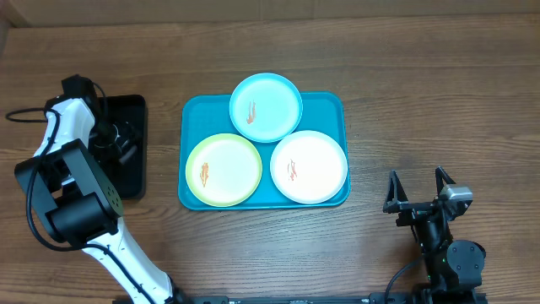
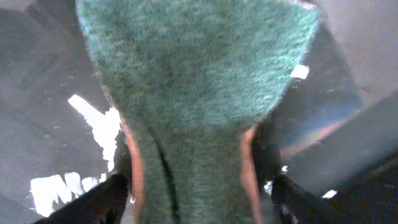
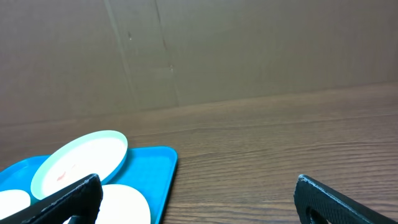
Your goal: Clean dirty plates on tray and stack at the side
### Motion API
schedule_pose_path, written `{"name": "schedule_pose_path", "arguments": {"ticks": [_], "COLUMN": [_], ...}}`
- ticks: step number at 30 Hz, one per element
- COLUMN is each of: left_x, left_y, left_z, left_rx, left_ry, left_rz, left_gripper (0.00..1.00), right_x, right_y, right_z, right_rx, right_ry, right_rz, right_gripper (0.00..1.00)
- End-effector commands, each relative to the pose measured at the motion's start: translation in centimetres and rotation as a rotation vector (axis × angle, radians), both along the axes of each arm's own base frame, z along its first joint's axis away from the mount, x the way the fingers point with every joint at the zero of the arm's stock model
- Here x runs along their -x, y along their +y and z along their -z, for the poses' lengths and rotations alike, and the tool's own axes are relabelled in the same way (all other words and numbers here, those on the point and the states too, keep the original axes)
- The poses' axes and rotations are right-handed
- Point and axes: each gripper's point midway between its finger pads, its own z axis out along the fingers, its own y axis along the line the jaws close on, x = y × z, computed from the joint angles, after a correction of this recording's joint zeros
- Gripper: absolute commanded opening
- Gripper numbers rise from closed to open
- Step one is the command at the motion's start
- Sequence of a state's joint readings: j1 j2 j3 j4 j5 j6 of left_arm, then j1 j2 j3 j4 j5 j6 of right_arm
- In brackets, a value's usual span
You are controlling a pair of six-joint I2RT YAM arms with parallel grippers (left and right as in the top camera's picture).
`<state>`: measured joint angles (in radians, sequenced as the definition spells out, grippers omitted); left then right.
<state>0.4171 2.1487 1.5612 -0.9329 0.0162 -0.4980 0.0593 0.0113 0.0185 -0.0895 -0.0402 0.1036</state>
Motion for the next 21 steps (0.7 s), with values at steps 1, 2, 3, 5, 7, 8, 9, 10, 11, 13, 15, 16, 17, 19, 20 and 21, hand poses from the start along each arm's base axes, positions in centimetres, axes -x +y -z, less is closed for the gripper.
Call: {"name": "schedule_pose_path", "arguments": {"ticks": [1,2,3,5,7,8,9,10,11,13,15,16,17,19,20,21], "left_x": [0.8,0.8,0.8,0.8,0.8,0.9,0.9,0.9,0.9,0.8,0.7,0.6,0.4,0.0,-0.3,-0.5], "left_y": [-0.5,-0.5,-0.5,-0.5,-0.4,-0.3,-0.1,-0.1,-0.1,-0.1,0.0,0.0,0.1,0.3,0.7,1.1], "left_z": [1.6,1.7,1.7,1.7,1.7,1.7,1.7,1.7,1.7,1.7,1.7,1.6,1.6,1.6,1.6,1.5], "left_rx": [0.01,0.009,0.009,0.009,0.004,-0.002,-0.011,-0.011,-0.012,-0.013,-0.015,-0.017,-0.02,-0.03,-0.048,-0.071], "left_ry": [0.037,0.036,0.035,0.035,0.038,0.04,0.043,0.043,0.042,0.039,0.034,0.03,0.023,0.005,-0.005,-0.01], "left_rz": [0.012,0.016,0.017,0.017,0.017,0.017,0.016,0.016,0.016,0.016,0.017,0.016,0.016,0.016,0.015,0.013], "left_gripper": [0.67,0.63,0.55,0.38,0.24,0.18,0.04,0.04,0.04,0.04,0.34,0.67,1.0,1.0,1.0,1.0], "right_x": [0.0,0.0,0.0,0.0,0.0,0.0,0.0,0.0,0.0,0.0,0.0,0.0,0.0,0.0,0.0,0.0], "right_y": [-0.2,-0.2,-0.2,-0.2,-0.2,-0.2,-0.2,-0.2,-0.2,-0.2,-0.2,-0.2,-0.2,-0.2,-0.2,-0.2], "right_z": [0.1,0.1,0.1,0.1,0.1,0.1,0.1,0.1,0.1,0.1,0.1,0.1,0.1,0.1,0.1,0.1], "right_rx": [0.003,0.003,0.003,0.003,0.003,0.003,0.003,0.003,0.003,0.003,0.003,0.003,0.003,0.003,0.003,0.003], "right_ry": [-0.005,-0.005,-0.005,-0.005,-0.005,-0.005,-0.005,-0.005,-0.005,-0.005,-0.005,-0.005,-0.005,-0.005,-0.005,-0.005], "right_rz": [0.009,0.009,0.008,0.009,0.009,0.008,0.009,0.009,0.009,0.009,0.009,0.009,0.009,0.009,0.009,0.009], "right_gripper": [1.0,1.0,1.0,1.0,1.0,1.0,1.0,1.0,1.0,1.0,1.0,1.0,1.0,1.0,1.0,1.0]}}
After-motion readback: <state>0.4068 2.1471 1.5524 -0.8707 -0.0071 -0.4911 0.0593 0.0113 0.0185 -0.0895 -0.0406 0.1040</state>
